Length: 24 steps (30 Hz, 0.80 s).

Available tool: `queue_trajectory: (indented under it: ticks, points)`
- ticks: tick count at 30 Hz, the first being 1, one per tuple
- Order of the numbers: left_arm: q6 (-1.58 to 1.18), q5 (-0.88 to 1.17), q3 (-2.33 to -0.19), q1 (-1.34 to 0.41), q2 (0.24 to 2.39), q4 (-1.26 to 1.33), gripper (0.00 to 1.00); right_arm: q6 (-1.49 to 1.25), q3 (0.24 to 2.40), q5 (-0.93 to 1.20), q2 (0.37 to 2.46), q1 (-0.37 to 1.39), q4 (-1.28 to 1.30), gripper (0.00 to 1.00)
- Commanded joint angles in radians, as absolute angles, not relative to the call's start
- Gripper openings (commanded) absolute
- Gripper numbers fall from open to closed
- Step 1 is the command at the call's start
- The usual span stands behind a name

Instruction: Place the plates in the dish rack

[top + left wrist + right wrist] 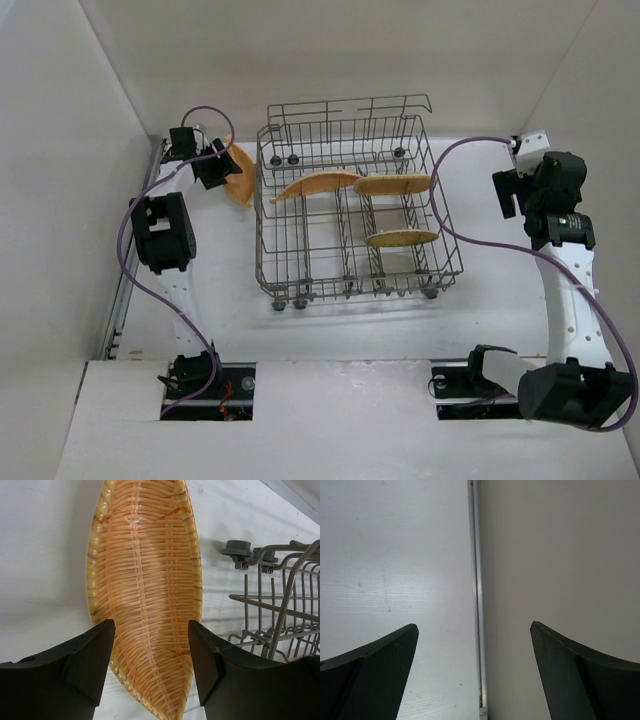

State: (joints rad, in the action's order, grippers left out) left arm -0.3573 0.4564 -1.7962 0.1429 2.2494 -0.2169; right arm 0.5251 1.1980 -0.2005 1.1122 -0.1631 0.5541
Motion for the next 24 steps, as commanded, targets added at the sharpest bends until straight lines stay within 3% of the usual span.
queue_trajectory:
  ticks: [1,15,24]
  points:
    - [-0.362,0.463,-1.827,0.143,2.237,-0.202,0.59,0.534,1.261,-0.196,1.123,-0.162,0.54,1.0]
    - [-0.347,0.466,-1.683,0.177,2.031,-0.19,0.63,0.555,1.273,-0.198,1.207,-0.11,0.514,1.0]
    - [-0.342,0.449,-1.666,0.193,2.022,-0.181,0.64,0.564,1.292,-0.199,1.235,-0.076,0.503,1.0]
